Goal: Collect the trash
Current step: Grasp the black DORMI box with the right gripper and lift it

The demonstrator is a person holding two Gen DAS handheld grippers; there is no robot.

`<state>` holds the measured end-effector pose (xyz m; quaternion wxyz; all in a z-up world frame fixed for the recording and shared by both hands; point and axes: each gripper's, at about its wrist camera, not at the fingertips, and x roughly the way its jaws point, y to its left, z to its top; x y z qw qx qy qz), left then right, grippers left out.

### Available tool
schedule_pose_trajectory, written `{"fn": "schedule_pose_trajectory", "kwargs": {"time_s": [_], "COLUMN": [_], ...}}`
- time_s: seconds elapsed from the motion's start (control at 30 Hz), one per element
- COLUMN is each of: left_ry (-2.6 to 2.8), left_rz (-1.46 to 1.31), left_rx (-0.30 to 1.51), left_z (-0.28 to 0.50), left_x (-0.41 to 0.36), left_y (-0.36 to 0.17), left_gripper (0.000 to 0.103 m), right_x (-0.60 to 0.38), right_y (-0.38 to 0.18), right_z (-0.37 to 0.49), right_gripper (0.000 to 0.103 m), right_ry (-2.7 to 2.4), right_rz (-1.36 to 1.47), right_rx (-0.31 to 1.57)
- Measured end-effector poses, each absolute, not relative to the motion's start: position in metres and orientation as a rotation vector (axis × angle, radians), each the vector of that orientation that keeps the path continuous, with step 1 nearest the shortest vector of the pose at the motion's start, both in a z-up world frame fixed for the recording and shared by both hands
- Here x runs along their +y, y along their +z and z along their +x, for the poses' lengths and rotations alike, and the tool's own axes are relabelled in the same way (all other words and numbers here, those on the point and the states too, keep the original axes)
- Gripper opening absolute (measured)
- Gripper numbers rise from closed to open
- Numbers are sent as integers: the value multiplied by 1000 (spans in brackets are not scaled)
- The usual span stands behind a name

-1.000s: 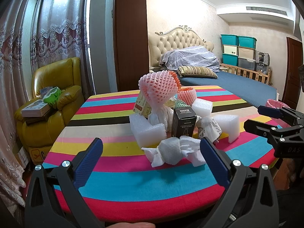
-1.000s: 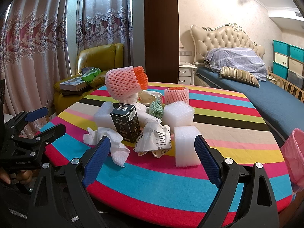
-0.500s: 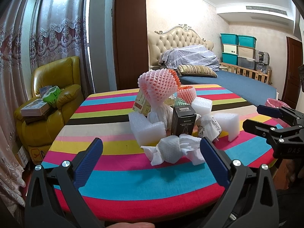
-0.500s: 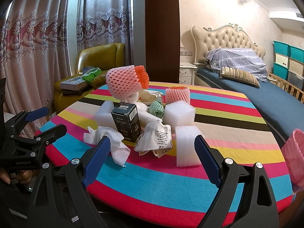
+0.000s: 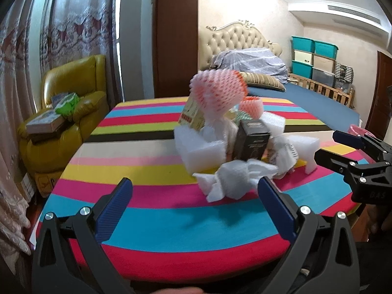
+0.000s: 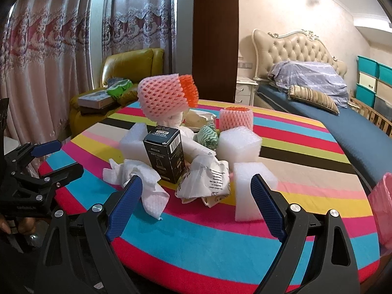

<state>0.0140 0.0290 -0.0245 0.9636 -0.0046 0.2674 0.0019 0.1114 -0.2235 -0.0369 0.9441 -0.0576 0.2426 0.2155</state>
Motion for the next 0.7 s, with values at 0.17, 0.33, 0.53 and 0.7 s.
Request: {"fn": "schedule_pose_trajectory", "kwargs": {"time_s": [0.17, 0.33, 0.53, 0.7], "left_ry": [59, 127, 194, 120], "left_rz": [-56, -67, -18, -17], "left_rx": [558, 573, 531, 609], "left_z": [19, 21, 19, 24], "left_x": [55, 76, 87, 89], "left_y": [-34, -43, -50, -55], "left_gripper": [99, 99, 98, 98], "right_x": [-206, -183, -147, -137], "right_y": [-40, -43, -43, -51], "right_z": [133, 153, 169, 190], "right_gripper": [84, 84, 84, 73], "right_ry": [454, 475, 486, 449], "right_rz": [-110, -97, -139, -136], "right_rx": [515, 530, 522, 576]}}
